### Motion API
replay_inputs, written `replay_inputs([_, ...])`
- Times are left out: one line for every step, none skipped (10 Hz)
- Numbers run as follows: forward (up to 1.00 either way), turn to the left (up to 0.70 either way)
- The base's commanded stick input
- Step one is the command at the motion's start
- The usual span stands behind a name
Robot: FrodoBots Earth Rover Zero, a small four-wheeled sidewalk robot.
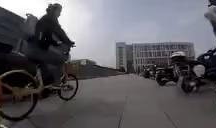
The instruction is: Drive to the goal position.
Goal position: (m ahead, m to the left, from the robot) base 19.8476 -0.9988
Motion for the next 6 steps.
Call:
replay_inputs([0.85, 0.0])
replay_inputs([0.85, 0.0])
replay_inputs([0.85, 0.0])
replay_inputs([0.85, 0.0])
replay_inputs([0.85, 0.0])
replay_inputs([0.85, 0.0])
